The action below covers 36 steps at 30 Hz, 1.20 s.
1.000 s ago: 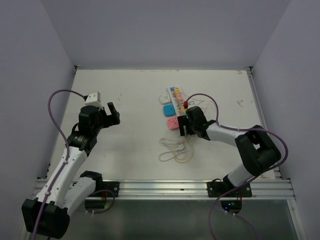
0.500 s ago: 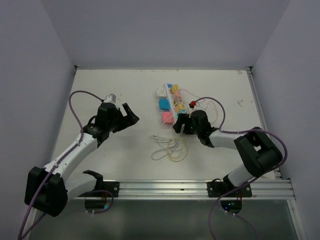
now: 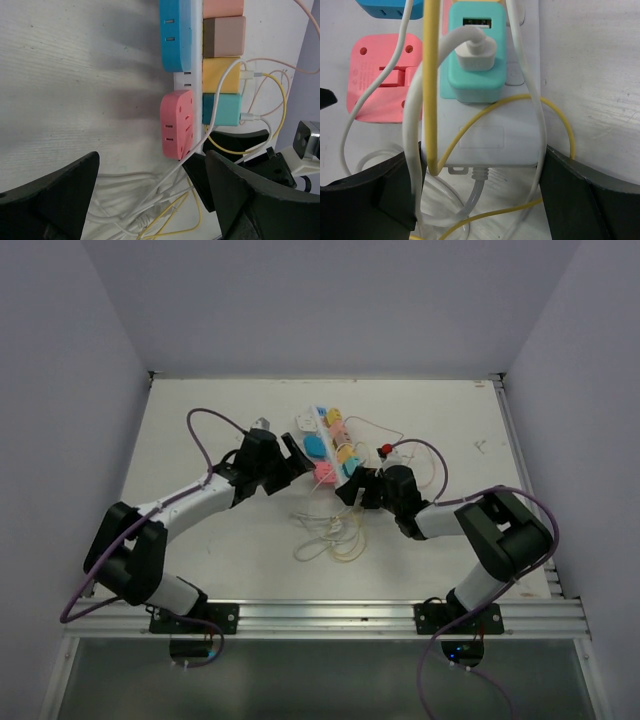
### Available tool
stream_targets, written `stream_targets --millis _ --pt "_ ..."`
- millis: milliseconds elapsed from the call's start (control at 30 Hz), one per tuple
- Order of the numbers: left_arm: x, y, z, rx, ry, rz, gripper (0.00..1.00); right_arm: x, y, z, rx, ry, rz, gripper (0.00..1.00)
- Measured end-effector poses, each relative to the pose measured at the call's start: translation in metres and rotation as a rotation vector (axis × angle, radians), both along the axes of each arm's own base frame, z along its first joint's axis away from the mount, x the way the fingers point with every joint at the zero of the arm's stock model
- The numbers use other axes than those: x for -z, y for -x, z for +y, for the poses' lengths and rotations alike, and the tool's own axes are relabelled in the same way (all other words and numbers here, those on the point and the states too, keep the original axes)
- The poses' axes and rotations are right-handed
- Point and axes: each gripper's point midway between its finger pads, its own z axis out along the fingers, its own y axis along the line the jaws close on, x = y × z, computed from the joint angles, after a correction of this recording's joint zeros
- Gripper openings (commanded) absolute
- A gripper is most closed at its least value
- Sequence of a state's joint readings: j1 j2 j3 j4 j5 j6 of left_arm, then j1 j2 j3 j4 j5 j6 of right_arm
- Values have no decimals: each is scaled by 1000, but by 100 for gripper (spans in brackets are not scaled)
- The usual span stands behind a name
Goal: Pull the plug off the socket
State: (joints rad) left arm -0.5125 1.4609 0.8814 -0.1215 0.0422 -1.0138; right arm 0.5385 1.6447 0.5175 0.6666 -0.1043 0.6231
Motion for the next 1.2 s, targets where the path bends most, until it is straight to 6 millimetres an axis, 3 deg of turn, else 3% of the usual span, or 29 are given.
stream_targets --millis 233,533,900,1200 --pt "14 -9 -12 -67 42 55 74 1 0 2 2 -1 -4 0" --pt "8 -30 -25 -103 92 28 66 1 -2 9 -10 -4 -16 0" --pt "18 -37 -32 -109 111 34 48 1 -2 10 -9 8 -21 0" --pt "33 -29 -41 -81 123 60 46 1 -2 11 -10 15 -23 0"
